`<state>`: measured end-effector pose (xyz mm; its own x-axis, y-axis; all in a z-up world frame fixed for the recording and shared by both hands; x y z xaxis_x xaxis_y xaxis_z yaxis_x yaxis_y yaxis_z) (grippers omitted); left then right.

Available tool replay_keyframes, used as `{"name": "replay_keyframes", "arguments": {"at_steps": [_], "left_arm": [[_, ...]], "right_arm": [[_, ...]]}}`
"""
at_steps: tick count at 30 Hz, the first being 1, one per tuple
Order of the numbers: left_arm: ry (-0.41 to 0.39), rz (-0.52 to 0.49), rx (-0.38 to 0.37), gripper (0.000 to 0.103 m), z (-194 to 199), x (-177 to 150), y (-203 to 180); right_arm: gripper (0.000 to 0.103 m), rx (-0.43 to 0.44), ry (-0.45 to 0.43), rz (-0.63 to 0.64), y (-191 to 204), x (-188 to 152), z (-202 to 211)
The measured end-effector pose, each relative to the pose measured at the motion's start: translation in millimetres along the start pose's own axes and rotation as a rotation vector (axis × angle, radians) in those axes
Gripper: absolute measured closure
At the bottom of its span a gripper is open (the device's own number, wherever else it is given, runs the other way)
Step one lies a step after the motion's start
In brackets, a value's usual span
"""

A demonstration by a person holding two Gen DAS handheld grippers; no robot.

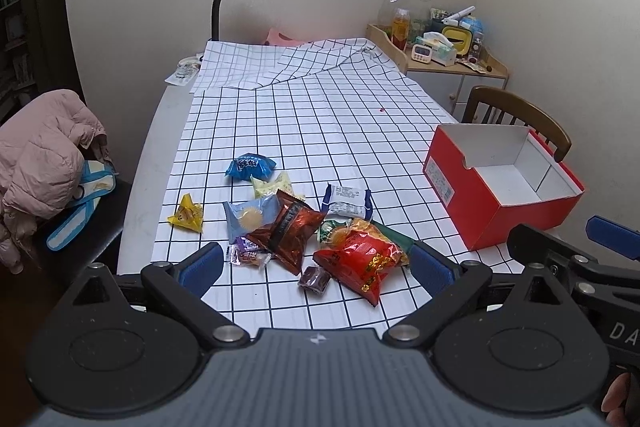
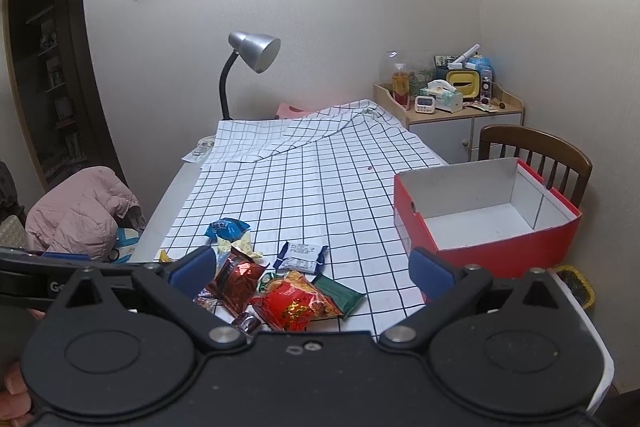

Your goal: Organize snacks

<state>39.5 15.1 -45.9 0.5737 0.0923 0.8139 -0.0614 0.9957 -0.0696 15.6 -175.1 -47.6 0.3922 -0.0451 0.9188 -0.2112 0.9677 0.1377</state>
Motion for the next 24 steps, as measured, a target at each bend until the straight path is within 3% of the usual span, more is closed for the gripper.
{"name": "replay_keyframes", "arguments": {"at_steps": [24], "left_arm": [[-0.02,0.013,-0.01,0.003,4.3,5.2,2.5]], "right_arm": [[0.0,0.001,-0.003,-0.002,1.1,-1.2,3.1]]}}
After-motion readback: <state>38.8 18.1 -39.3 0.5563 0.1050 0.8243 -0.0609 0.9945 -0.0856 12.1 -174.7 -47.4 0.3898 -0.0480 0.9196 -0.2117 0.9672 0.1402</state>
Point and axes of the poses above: each gripper's, at about its wrist camera, not at the fingertips, and z roughly against the way its jaws point, y to its left, x to its top, the point moved 6 cm from there along -z, roughly the way its jaws point, and after that the axes turned 6 degrees about -y, right-handed, at the moved point
